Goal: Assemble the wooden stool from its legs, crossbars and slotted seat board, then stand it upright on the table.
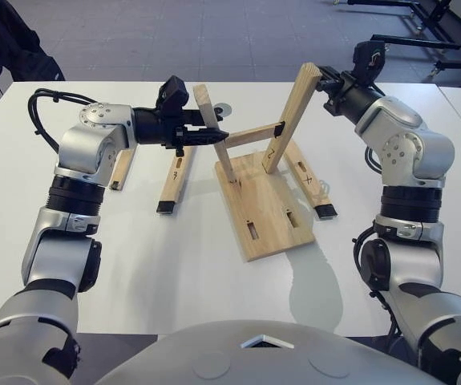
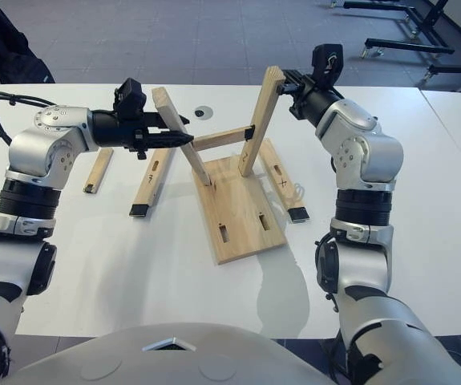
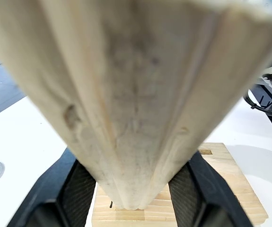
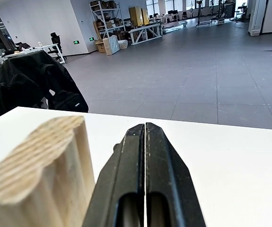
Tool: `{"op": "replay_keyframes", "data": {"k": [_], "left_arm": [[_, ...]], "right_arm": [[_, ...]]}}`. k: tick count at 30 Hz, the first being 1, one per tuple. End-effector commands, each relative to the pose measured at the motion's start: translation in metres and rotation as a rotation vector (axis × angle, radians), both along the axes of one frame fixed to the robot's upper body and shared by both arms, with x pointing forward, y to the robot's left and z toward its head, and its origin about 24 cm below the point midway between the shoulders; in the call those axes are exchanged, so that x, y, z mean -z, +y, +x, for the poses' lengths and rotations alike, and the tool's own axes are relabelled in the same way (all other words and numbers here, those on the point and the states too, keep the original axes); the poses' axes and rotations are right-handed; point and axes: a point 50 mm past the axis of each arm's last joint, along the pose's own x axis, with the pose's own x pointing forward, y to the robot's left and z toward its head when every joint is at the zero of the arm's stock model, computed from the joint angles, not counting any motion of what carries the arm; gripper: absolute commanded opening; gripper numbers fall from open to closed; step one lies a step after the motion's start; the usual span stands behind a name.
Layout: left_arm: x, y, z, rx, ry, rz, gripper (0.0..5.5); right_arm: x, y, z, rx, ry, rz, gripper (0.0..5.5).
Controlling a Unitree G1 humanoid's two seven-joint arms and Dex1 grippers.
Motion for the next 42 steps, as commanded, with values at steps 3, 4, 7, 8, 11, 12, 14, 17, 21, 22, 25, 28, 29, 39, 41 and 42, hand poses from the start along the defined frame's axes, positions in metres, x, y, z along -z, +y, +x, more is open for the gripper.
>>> {"op": "replay_keyframes", "data": {"k": [3,4,7,8,11,12,14,17,21,22,25,28,29,39,41,42], "left_arm": [[0.015,0.002,-0.001,-0.012,0.064,0.043,2.04],[0.015,0.002,-0.001,-0.014,0.064,0.044,2.04],[0.017,0.001,0.000,-0.022,0.065,0.059,2.04],[0.017,0.001,0.000,-0.022,0.064,0.062,2.04],[0.018,0.001,0.000,-0.025,0.060,0.085,2.04],[0.017,0.000,-0.001,-0.020,0.057,0.091,2.04],[0.018,-0.001,-0.001,-0.016,0.052,0.104,2.04],[0.020,-0.003,0.000,-0.025,0.048,0.138,2.04],[0.021,-0.005,0.001,-0.041,0.046,0.159,2.04],[0.022,-0.005,0.001,-0.044,0.047,0.160,2.04],[0.021,-0.005,0.004,-0.070,0.052,0.171,2.04],[0.020,-0.006,0.006,-0.093,0.049,0.193,2.04],[0.018,-0.007,0.006,-0.093,0.047,0.194,2.04],[0.012,-0.012,0.009,-0.110,0.045,0.245,2.04],[0.010,-0.013,0.011,-0.120,0.041,0.261,2.04],[0.009,-0.014,0.012,-0.123,0.041,0.264,2.04]], "right_arm": [[-0.001,0.007,-0.006,-0.034,-0.003,0.020,0.02],[-0.001,0.008,-0.007,-0.038,-0.002,0.023,0.02],[0.000,0.011,-0.009,-0.045,0.002,0.030,0.02],[0.001,0.011,-0.009,-0.046,0.003,0.032,0.02],[0.001,0.012,-0.010,-0.047,0.002,0.037,0.02],[0.000,0.013,-0.010,-0.050,0.001,0.039,0.02],[0.000,0.014,-0.011,-0.054,-0.003,0.042,0.02],[-0.001,0.016,-0.012,-0.058,-0.006,0.047,0.02],[-0.002,0.016,-0.012,-0.059,-0.009,0.051,0.02],[-0.002,0.016,-0.012,-0.059,-0.009,0.051,0.02],[-0.003,0.016,-0.012,-0.058,-0.013,0.054,0.02],[-0.005,0.016,-0.012,-0.060,-0.018,0.057,0.02],[-0.005,0.016,-0.012,-0.059,-0.019,0.058,0.02],[-0.008,0.015,-0.011,-0.051,-0.030,0.066,0.02],[-0.008,0.015,-0.012,-0.050,-0.032,0.068,0.02],[-0.009,0.015,-0.012,-0.049,-0.032,0.069,0.02]]}}
